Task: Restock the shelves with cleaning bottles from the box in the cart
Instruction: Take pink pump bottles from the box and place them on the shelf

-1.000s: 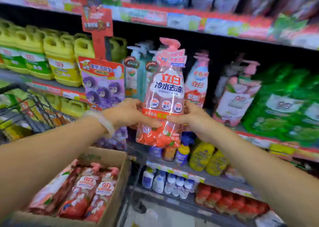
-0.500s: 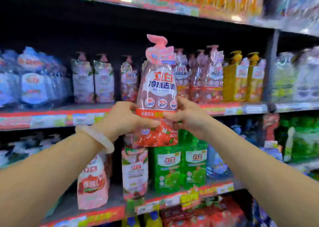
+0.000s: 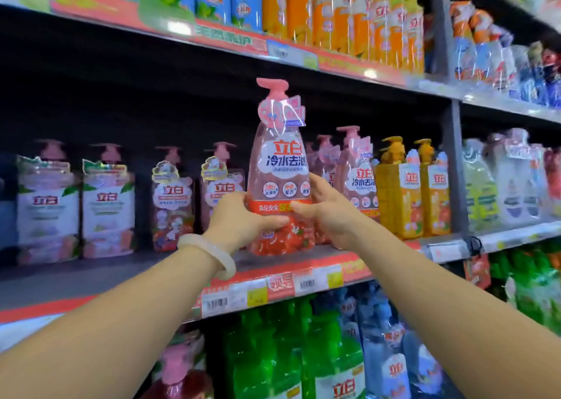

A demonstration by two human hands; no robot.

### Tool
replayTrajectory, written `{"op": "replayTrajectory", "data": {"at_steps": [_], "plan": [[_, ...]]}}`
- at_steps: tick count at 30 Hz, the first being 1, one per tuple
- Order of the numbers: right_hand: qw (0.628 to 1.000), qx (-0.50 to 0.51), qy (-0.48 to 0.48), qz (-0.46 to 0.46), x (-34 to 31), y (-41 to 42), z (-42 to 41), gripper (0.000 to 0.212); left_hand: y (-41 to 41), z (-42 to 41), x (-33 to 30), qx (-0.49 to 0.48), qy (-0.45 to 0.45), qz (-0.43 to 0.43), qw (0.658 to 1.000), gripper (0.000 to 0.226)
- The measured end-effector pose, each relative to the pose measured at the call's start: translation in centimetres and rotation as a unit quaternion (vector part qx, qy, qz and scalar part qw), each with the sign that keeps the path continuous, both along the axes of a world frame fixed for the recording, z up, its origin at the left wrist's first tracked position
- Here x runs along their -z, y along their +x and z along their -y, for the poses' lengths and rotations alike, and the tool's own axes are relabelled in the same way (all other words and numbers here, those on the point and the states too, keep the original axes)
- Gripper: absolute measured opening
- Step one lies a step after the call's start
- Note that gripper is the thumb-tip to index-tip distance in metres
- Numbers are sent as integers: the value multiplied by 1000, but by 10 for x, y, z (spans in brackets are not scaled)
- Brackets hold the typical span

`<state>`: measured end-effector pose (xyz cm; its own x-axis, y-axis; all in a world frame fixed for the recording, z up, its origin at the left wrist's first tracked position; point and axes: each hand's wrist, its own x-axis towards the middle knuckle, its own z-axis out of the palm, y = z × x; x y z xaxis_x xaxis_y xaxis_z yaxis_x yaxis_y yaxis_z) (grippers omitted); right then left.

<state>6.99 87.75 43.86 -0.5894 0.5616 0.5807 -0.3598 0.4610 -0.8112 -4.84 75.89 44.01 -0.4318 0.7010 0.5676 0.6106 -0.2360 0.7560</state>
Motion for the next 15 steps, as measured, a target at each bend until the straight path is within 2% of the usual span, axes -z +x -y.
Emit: {"op": "replayTrajectory", "data": {"at_steps": [3, 8, 10, 12, 15], "plan": [[1000, -2, 10, 11, 11, -6, -28, 52, -10, -33, 12, -8, -24, -22, 999, 31], [1000, 10, -5, 28, 32, -16, -63, 58, -22, -70, 24, -39, -51, -63, 996, 41], [1000, 20, -5, 18, 35, -16, -69, 52, -26, -75, 23, -19, -71, -53, 996, 46], [996, 85, -1, 2, 39, -15, -65, 40, -30, -76, 21, 12, -92, -38, 995, 43], [971, 233, 59, 4, 46, -16, -63, 43, -30, -78, 21, 20, -98, -27, 995, 43]]}}
